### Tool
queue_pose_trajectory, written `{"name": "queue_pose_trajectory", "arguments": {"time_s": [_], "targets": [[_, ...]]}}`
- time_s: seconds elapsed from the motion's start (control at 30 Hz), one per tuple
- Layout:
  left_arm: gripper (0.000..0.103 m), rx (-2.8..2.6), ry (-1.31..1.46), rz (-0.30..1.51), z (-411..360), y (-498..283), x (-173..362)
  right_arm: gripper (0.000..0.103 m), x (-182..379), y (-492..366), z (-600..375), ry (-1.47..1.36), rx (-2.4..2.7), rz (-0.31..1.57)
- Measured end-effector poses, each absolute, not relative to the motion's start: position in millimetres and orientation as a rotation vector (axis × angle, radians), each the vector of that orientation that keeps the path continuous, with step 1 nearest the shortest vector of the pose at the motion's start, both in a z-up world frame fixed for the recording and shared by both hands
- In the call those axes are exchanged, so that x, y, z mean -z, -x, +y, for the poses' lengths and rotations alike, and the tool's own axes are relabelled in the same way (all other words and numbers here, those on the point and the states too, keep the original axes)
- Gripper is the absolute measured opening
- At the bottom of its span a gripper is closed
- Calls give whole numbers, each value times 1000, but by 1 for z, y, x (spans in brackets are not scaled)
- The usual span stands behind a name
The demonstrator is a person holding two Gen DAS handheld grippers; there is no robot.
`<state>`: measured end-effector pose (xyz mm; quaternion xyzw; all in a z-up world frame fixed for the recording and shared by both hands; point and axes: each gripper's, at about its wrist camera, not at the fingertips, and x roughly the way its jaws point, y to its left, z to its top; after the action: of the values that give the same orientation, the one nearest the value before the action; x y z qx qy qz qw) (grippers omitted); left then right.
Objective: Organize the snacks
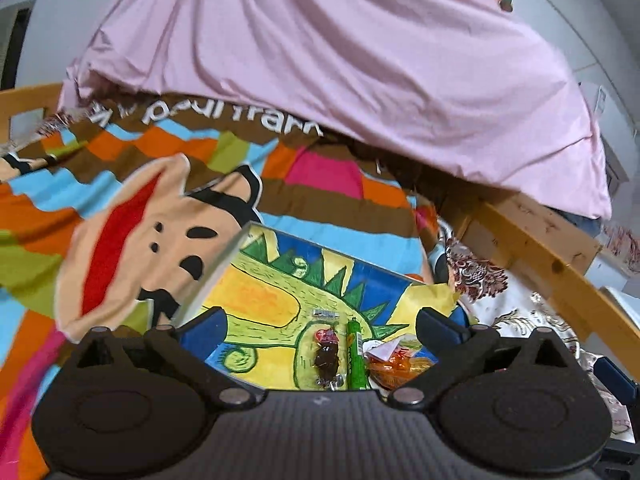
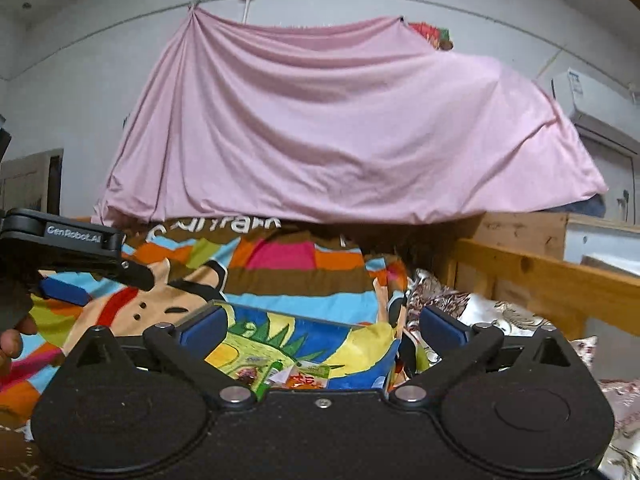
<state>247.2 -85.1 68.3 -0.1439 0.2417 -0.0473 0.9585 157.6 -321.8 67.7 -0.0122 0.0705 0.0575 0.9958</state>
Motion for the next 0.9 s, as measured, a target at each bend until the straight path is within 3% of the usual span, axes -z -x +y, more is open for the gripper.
{"name": "queue_pose_trajectory", "arguments": {"time_s": [0.43, 0.9], "targets": [[102, 72, 335, 395, -44, -139, -94, 102, -92, -41, -286, 16, -59, 66], [103, 30, 375, 309, 7, -35, -100, 102, -153, 45, -238, 35, -13, 192]]}}
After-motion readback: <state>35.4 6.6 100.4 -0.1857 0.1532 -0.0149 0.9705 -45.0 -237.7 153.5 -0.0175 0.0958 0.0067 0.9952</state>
